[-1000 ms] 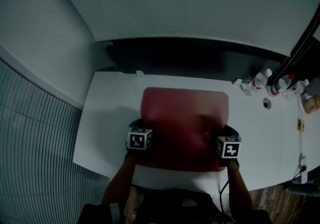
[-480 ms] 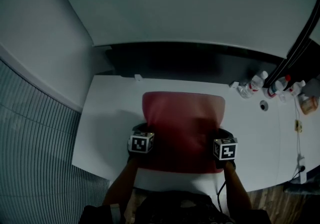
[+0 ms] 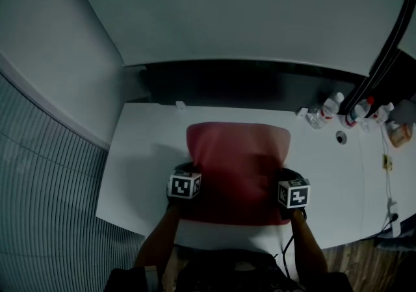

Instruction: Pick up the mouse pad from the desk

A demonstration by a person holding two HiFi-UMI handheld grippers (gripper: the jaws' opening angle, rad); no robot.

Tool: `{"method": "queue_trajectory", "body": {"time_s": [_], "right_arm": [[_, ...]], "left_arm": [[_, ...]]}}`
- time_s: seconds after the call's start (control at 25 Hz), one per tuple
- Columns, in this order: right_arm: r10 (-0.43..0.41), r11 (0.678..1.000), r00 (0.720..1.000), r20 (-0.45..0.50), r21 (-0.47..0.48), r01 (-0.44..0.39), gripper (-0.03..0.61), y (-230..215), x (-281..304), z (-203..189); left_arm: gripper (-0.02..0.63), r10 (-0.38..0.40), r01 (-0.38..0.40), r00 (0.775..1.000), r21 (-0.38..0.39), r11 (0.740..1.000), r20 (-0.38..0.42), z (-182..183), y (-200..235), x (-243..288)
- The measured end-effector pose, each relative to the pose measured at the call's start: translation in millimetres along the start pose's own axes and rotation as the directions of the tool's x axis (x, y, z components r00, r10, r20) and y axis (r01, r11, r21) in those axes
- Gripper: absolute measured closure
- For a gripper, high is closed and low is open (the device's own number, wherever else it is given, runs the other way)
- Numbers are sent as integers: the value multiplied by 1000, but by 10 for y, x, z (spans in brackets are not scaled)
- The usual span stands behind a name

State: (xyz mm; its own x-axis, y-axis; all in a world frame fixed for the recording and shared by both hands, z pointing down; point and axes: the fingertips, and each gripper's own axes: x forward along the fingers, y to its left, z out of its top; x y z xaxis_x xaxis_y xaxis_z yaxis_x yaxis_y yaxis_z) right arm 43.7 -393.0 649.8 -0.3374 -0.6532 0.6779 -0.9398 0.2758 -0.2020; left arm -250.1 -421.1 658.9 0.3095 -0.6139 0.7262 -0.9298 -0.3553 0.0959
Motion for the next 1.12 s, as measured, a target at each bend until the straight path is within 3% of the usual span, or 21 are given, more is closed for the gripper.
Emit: {"method": "queue_trajectory", "body": {"time_s": [0.4,1.12], "right_arm": [[-34,999,998,45,-31,36,514,88,-173,119],[-91,989,983,159,-100,108,512,389,-606,442]], "left_arm": [[548,-43,45,998,-29,999,47,149,-87,-228],[546,-85,87,985,-6,996,148,377,-192,-693]]}}
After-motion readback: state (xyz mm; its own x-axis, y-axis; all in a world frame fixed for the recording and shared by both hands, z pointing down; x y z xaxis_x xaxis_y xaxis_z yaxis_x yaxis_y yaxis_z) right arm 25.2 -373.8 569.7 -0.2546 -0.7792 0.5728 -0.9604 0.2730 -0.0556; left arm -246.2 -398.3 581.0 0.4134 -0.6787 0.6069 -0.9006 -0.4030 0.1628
